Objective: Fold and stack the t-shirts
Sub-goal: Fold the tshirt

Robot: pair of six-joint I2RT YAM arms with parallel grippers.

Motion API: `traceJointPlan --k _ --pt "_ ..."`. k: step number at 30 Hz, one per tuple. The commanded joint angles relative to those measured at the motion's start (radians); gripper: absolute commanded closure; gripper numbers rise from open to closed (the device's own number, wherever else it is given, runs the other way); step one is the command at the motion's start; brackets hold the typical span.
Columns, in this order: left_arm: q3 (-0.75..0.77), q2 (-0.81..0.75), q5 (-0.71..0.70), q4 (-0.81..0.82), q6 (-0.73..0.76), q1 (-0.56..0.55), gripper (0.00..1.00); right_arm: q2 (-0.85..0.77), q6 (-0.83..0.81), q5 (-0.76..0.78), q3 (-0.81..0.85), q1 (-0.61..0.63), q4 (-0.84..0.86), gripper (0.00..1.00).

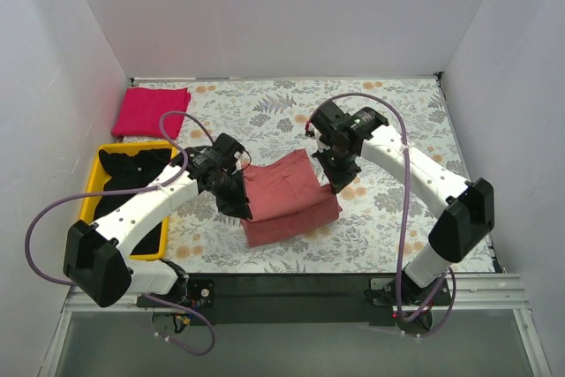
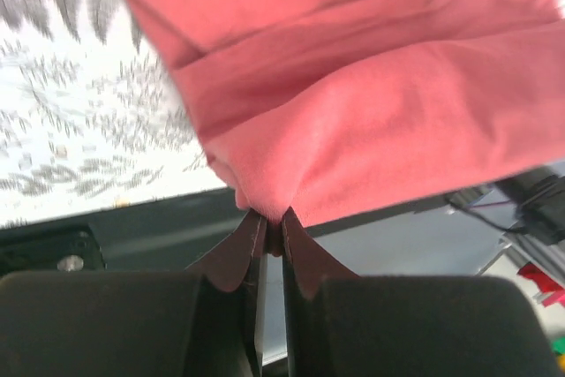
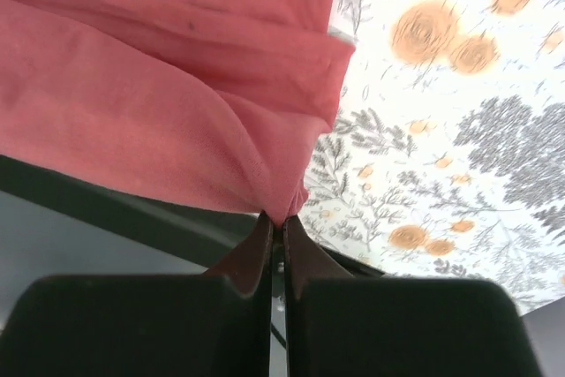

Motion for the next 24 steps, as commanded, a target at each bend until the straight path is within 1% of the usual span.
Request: traceJointPlan --k 1,2,6,11,13,17,24 --pt "0.065 -0.006 -0.023 0.056 0.052 0.05 1.0 0.077 -0.085 0.038 0.131 -0.008 -0.029 0.99" --pt "0.071 -0.006 -0.023 0.065 0.057 0.058 1.0 0.097 -0.091 0.043 0.192 -0.009 -0.029 0.99" --pt "0.065 -0.003 -0.041 0.102 0.066 0.118 1.0 0.19 -0.125 0.049 0.322 -0.012 -0.025 0.99" --pt "0.033 -0.008 -0.027 0.194 0.078 0.203 1.0 0.304 -0.162 0.07 0.444 -0.022 -0.016 0.99" --pt "0.022 0.006 -0.023 0.229 0.089 0.222 1.0 0.333 -0.174 0.075 0.491 -0.029 -0.006 0.99" --pt "0.001 0.043 -0.038 0.288 0.102 0.259 1.0 0.397 -0.186 0.095 0.517 -0.042 0.035 0.99" --pt "-0.053 0.13 -0.081 0.397 0.109 0.297 1.0 0.446 -0.188 0.066 0.416 -0.06 0.213 0.99"
